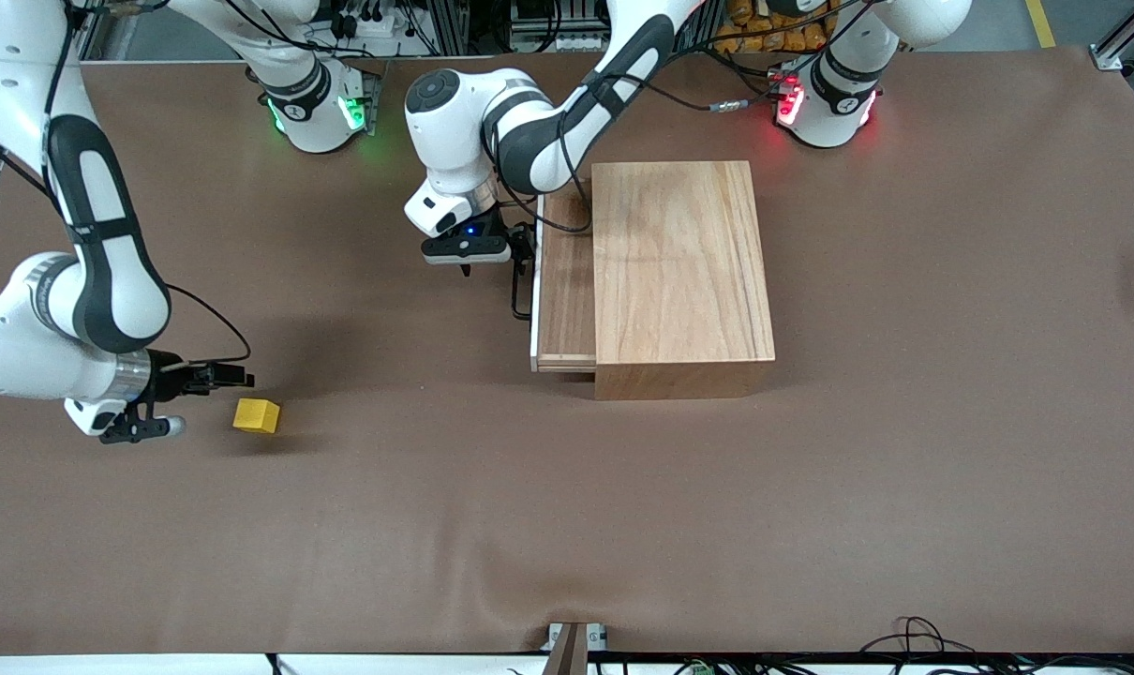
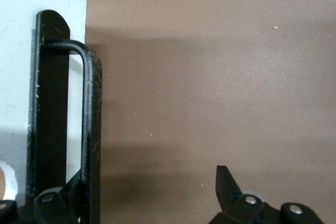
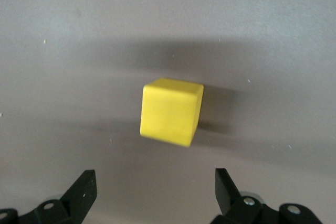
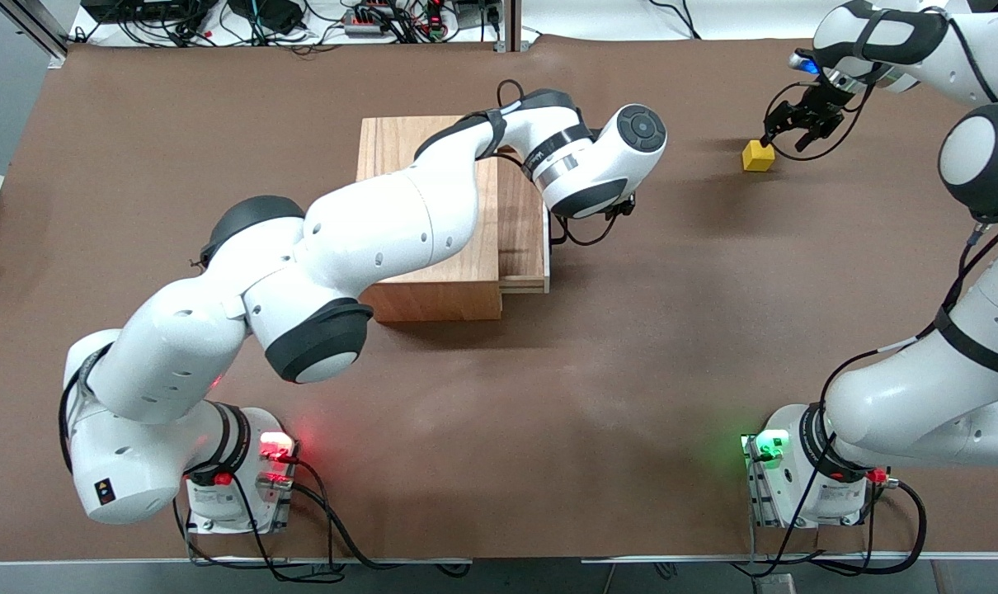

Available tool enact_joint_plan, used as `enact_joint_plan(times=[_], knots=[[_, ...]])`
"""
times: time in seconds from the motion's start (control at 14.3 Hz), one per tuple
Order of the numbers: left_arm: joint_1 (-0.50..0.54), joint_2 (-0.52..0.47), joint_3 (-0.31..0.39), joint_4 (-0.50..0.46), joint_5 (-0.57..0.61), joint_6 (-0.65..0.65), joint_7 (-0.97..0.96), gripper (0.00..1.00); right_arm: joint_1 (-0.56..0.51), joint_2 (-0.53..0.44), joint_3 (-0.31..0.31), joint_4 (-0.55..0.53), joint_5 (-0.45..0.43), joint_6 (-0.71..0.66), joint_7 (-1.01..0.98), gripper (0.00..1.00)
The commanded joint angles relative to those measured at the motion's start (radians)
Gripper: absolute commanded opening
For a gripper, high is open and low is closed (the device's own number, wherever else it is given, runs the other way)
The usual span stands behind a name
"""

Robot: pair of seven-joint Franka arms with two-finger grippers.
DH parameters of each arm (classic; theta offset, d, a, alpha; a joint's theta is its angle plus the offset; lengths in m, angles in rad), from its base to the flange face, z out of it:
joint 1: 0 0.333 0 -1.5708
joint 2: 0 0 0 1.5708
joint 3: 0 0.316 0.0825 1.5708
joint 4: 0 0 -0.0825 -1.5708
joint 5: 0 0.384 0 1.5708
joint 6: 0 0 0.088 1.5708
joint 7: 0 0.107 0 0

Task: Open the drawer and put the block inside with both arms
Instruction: 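Lower the right gripper over the yellow cube and close on it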

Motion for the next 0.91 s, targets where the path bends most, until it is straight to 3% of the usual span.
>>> enact_joint_plan(times=[0.0,0.28,0.63,0.84], knots=[[0.013,-0.051,0.006,0.015,-0.028,0.14,0.176,1.0,0.009,0.033,0.003,0.052,0.025,-0.012,0.02,1.0],[0.016,-0.051,0.007,0.015,-0.016,0.087,0.245,1.0,0.039,0.036,0.003,0.05,0.023,-0.006,0.126,1.0],[0.021,-0.063,0.035,0.015,-0.003,-0.053,0.321,1.0,0.036,0.047,-0.002,0.045,0.006,0.026,0.12,1.0],[0.021,-0.063,0.037,0.015,0.001,-0.104,0.319,1.0,0.039,0.087,-0.002,0.045,-0.067,0.155,0.126,1.0]])
